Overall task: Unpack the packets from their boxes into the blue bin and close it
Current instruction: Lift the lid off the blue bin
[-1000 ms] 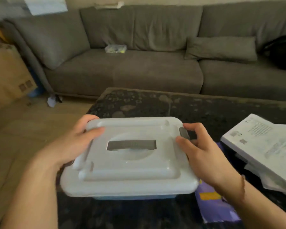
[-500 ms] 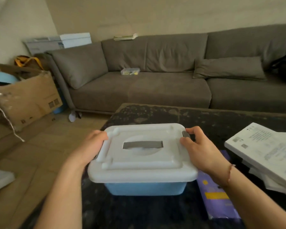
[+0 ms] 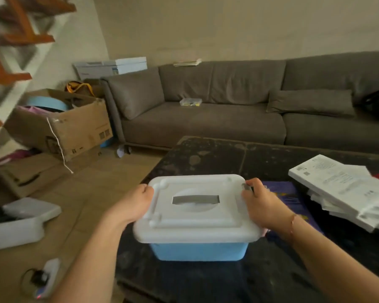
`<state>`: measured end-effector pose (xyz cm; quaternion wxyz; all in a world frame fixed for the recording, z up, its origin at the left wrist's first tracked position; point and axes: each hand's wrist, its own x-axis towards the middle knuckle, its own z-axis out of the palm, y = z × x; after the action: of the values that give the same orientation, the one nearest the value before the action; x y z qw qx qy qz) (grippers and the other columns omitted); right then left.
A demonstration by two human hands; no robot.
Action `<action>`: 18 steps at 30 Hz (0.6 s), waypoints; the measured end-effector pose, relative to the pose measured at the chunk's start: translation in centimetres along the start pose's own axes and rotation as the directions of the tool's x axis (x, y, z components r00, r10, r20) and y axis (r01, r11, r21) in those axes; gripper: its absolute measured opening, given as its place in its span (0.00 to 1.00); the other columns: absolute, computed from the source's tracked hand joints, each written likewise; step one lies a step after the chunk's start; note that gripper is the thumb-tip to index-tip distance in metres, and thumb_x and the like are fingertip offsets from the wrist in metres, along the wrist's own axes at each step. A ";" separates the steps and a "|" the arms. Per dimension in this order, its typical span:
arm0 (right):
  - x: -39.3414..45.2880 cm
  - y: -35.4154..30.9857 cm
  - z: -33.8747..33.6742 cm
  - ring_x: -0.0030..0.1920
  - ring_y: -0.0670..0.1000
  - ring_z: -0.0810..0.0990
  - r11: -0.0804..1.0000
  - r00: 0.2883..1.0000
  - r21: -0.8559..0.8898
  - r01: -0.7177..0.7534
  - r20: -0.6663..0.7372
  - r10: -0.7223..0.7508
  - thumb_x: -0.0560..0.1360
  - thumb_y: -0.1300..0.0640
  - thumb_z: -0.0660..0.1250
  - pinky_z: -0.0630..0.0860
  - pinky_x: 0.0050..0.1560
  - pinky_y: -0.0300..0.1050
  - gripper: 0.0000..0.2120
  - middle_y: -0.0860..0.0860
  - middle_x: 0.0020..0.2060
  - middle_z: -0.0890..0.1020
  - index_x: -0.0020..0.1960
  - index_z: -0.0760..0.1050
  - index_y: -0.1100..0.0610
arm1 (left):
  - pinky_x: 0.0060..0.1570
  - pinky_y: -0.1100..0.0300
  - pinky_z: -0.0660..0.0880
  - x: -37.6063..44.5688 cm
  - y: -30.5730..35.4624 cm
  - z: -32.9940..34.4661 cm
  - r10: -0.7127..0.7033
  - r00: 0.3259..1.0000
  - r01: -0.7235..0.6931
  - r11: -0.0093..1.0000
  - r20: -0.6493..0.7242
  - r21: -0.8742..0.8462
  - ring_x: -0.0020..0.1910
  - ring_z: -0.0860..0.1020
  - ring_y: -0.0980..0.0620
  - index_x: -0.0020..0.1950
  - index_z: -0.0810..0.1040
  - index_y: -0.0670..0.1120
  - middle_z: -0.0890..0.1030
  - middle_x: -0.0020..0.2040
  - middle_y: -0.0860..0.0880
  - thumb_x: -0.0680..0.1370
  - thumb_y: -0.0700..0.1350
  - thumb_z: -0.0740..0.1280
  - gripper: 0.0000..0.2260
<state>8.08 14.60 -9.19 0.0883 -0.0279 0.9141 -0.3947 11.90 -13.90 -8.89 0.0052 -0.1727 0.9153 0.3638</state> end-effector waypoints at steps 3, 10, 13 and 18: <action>-0.8 0.2 -0.3 0.41 0.52 0.80 1.000 1.000 0.004 -0.005 0.027 0.005 0.83 0.52 0.48 0.76 0.26 0.43 0.19 0.52 0.60 0.74 0.73 0.62 0.53 | 0.47 0.54 0.71 -0.4 -0.8 -0.9 0.015 0.997 -0.014 1.000 0.071 -0.020 0.44 0.74 0.50 0.53 0.76 0.45 0.78 0.48 0.45 0.85 0.52 0.52 0.16; -1.4 0.8 0.3 0.45 0.56 0.84 0.967 0.998 0.253 -0.012 0.056 -0.002 0.83 0.49 0.48 0.83 0.44 0.62 0.18 0.51 0.56 0.80 0.70 0.67 0.46 | 0.45 0.55 0.69 -1.5 -1.0 -1.6 0.079 0.993 -0.086 0.994 0.092 0.073 0.41 0.71 0.52 0.47 0.73 0.44 0.74 0.46 0.45 0.85 0.50 0.51 0.16; -1.1 1.6 0.6 0.40 0.57 0.85 0.905 0.996 0.423 -0.029 0.086 -0.009 0.84 0.51 0.48 0.83 0.35 0.58 0.16 0.56 0.50 0.84 0.65 0.71 0.47 | 0.42 0.57 0.67 -1.2 -1.5 -1.9 0.106 0.989 -0.114 0.991 0.105 0.076 0.39 0.69 0.53 0.45 0.71 0.45 0.72 0.42 0.48 0.85 0.51 0.51 0.15; -1.2 3.0 1.3 0.31 0.56 0.82 0.923 0.998 0.385 0.017 0.047 -0.038 0.84 0.57 0.56 0.75 0.24 0.43 0.11 0.58 0.44 0.84 0.62 0.75 0.53 | 0.45 0.57 0.75 -1.3 -2.7 -1.9 0.097 0.984 -0.110 0.991 0.151 0.076 0.39 0.75 0.53 0.46 0.74 0.45 0.78 0.42 0.49 0.84 0.44 0.55 0.12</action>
<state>9.56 15.82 -12.06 0.1108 -0.0332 0.8159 -0.5666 14.21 -16.58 -9.09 0.0609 -0.0973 0.9346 0.3366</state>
